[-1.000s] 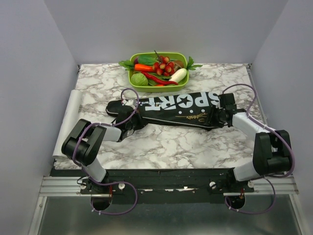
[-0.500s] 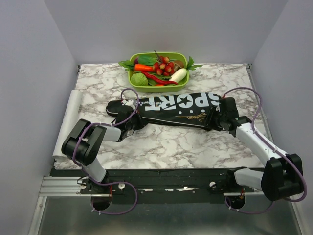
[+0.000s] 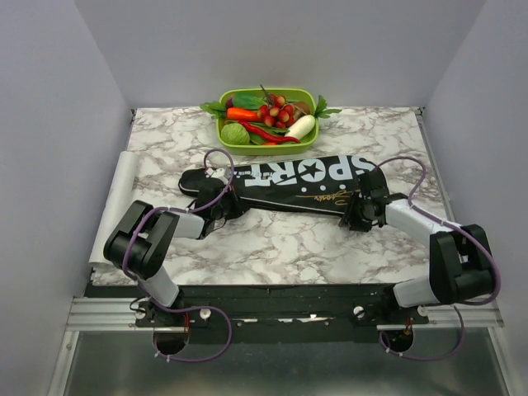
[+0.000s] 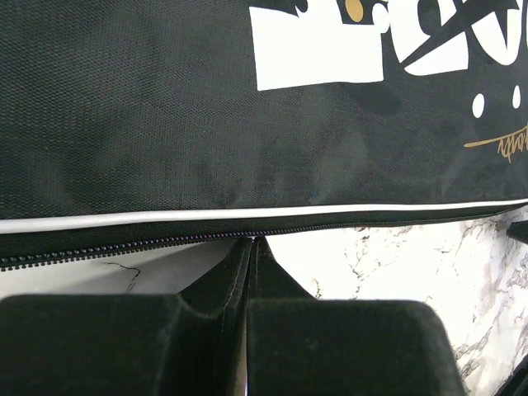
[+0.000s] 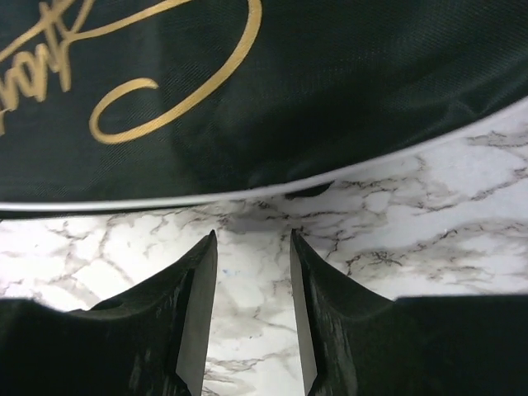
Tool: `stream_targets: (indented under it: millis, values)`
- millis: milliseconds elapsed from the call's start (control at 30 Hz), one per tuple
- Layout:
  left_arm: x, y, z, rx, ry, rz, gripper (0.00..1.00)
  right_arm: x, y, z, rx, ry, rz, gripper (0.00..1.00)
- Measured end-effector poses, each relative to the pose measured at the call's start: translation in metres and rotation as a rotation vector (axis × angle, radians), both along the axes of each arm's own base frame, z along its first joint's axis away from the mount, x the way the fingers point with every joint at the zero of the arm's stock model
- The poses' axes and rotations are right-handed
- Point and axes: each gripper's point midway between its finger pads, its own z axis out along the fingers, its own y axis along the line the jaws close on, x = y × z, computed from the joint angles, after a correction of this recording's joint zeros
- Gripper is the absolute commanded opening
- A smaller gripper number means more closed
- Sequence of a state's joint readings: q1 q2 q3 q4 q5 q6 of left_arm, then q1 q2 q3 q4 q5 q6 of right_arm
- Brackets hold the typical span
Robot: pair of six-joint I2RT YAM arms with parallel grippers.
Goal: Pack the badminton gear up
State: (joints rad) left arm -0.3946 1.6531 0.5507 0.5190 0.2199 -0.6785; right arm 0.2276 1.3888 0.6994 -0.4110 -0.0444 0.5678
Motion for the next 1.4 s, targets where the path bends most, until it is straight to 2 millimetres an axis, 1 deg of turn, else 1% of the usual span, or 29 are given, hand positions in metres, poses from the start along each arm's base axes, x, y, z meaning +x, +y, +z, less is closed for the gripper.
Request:
stream_targets:
  millis: [67,167,333,433,533,600,733,800,867,967,1167,1200,1400]
  values:
    - [0.0,0.0,0.0,0.0,0.0,-0.001,0.05,0.002,0.0,-0.006,-0.008,0.028,-0.005,0.5]
    - [0.0,0.0,0.0,0.0,0.0,-0.002,0.05,0.019,-0.001,-0.005,-0.026,0.013,-0.02,0.52]
    - [0.0,0.0,0.0,0.0,0.0,-0.002,0.05,0.039,-0.006,-0.006,-0.078,0.013,-0.054,0.5]
    - [0.0,0.0,0.0,0.0,0.0,-0.003,0.05,0.049,-0.009,-0.006,-0.102,0.006,-0.077,0.5]
    - [0.0,-0.001,0.0,-0.001,0.0,-0.004,0.05,0.054,-0.012,-0.006,-0.122,0.005,-0.095,0.49]
    - [0.0,-0.001,0.0,-0.001,-0.001,-0.004,0.05,0.056,-0.014,-0.006,-0.134,0.009,-0.101,0.45]
    - [0.0,-0.001,0.0,-0.002,-0.001,-0.005,0.05,0.062,-0.016,-0.007,-0.159,0.03,-0.104,0.41]
    - [0.0,-0.001,0.0,-0.002,-0.002,-0.006,0.05,0.062,-0.017,-0.008,-0.166,0.033,-0.105,0.36]
    - [0.0,-0.001,0.0,-0.002,-0.002,-0.006,0.05,0.062,-0.018,-0.008,-0.175,0.038,-0.1,0.34]
    - [0.0,-0.001,0.0,-0.001,-0.002,-0.007,0.05,0.063,-0.02,-0.008,-0.193,0.049,-0.086,0.28]
    - [0.0,-0.001,0.0,-0.001,-0.003,-0.008,0.05,0.066,-0.022,-0.009,-0.218,0.065,-0.051,0.1]
    - [0.0,-0.001,0.0,-0.001,-0.003,-0.008,0.05,0.066,-0.022,-0.009,-0.223,0.067,-0.042,0.01]
    - [0.0,-0.001,0.0,-0.001,-0.005,-0.008,0.05,0.071,-0.023,-0.009,-0.251,0.083,0.021,0.01]
